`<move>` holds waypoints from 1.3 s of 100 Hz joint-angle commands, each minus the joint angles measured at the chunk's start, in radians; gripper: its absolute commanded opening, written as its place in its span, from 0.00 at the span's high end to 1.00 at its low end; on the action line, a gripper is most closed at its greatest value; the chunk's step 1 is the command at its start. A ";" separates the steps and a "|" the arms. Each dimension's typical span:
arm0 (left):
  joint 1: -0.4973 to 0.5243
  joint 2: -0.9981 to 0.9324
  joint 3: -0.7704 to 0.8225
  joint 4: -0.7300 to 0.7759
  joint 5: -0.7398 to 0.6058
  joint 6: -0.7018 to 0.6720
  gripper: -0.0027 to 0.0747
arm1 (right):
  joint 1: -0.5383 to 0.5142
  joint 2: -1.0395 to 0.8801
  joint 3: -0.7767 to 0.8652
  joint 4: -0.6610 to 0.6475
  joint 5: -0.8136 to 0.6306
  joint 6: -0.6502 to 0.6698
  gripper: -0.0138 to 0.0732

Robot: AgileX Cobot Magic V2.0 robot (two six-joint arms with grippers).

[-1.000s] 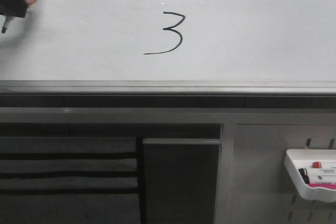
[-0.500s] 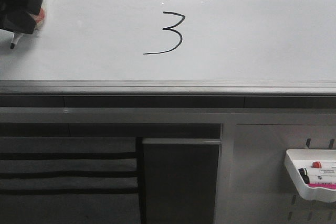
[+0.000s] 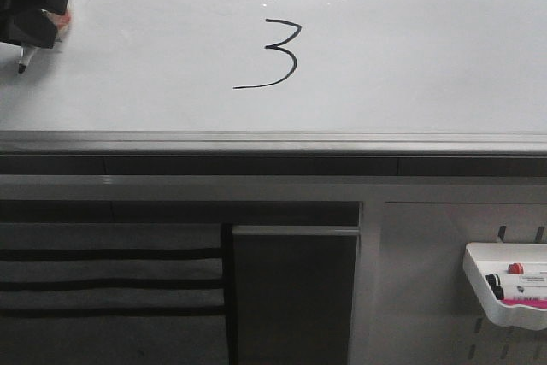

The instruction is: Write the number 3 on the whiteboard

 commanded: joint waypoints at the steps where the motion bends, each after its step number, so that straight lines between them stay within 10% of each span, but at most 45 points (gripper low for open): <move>1: 0.003 -0.026 -0.030 -0.018 -0.069 -0.011 0.83 | -0.005 -0.003 -0.025 0.014 -0.053 0.001 0.31; 41: 0.003 0.011 -0.030 -0.036 -0.065 -0.011 0.82 | -0.005 -0.003 -0.025 0.014 -0.050 0.001 0.31; 63: 0.003 0.014 -0.030 -0.036 -0.065 -0.011 0.42 | -0.005 -0.003 -0.025 0.014 -0.050 0.001 0.31; 82: 0.003 -0.009 -0.030 -0.004 -0.025 -0.011 0.38 | -0.005 -0.003 -0.025 0.014 -0.050 0.011 0.31; 116: 0.004 -0.308 -0.030 0.214 0.418 -0.011 0.38 | -0.030 -0.003 -0.027 -0.260 -0.074 0.734 0.32; 130: 0.006 -0.481 -0.026 0.285 0.578 -0.081 0.50 | -0.030 -0.021 -0.008 -0.261 -0.149 0.803 0.46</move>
